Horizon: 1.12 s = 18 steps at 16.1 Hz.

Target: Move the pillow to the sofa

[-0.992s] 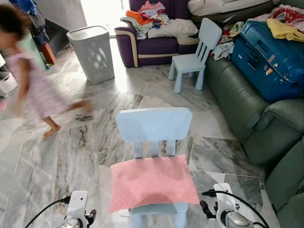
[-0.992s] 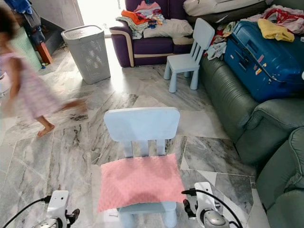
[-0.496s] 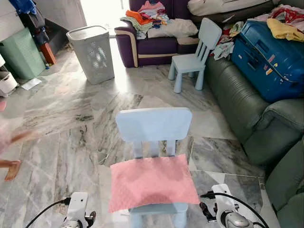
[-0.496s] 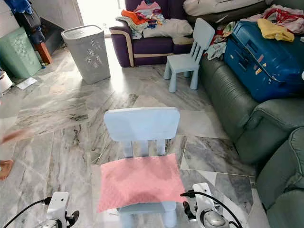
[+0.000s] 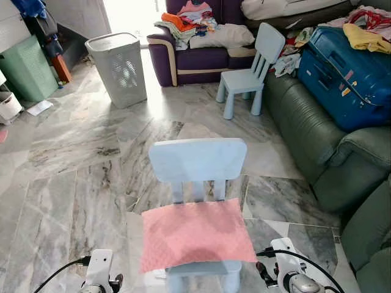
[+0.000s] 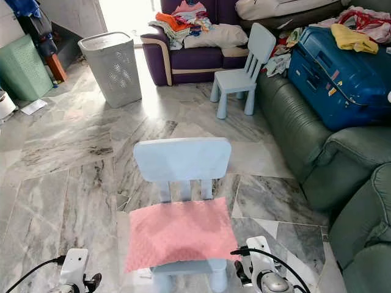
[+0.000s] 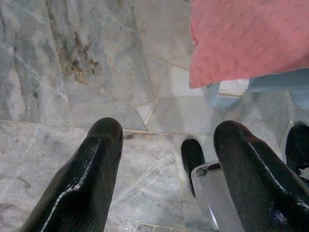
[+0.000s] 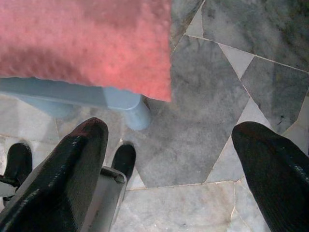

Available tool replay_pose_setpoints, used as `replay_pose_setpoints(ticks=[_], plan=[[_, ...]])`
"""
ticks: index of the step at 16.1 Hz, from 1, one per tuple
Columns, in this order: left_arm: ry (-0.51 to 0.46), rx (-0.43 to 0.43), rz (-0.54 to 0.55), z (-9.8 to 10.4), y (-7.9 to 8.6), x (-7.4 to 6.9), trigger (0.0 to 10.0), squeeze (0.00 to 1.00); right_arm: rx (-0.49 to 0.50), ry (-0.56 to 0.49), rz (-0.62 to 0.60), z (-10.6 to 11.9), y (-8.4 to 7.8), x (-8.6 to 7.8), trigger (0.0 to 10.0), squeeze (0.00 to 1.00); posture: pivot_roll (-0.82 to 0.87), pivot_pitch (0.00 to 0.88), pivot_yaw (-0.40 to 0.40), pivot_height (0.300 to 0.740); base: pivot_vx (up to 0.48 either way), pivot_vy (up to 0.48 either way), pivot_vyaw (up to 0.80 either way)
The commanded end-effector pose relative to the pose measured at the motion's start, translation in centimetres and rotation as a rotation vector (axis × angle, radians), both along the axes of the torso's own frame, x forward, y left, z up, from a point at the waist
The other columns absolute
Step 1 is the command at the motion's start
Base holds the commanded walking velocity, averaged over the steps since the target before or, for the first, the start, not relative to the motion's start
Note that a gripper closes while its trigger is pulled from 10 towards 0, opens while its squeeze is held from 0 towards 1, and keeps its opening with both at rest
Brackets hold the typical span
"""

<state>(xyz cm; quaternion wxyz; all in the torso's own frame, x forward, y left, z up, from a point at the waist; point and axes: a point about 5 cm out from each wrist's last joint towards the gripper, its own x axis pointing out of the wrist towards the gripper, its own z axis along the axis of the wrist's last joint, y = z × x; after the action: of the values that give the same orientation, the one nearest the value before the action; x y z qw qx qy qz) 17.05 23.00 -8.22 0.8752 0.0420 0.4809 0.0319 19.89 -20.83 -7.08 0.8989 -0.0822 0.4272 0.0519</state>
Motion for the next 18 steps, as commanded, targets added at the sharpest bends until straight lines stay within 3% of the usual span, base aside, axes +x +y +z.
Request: replay_pose_setpoints(ticks=[1, 18], plan=[[0.016, 0.010, 0.006, 0.0, 0.8, -0.3, 10.0, 0.00, 0.005, 0.012, 0.006, -0.2, 0.1, -0.3, 10.0, 0.00, -0.15, 0.000, 0.018, 0.722, 0.000, 0.000, 0.00], [0.036, 0.016, 0.007, 0.0, 1.6, -1.0, 10.0, 0.00, -0.003, 0.012, 0.025, -0.3, 0.2, -0.5, 10.0, 0.00, -0.16, 0.000, 0.018, 0.572, 0.000, 0.000, 0.00]])
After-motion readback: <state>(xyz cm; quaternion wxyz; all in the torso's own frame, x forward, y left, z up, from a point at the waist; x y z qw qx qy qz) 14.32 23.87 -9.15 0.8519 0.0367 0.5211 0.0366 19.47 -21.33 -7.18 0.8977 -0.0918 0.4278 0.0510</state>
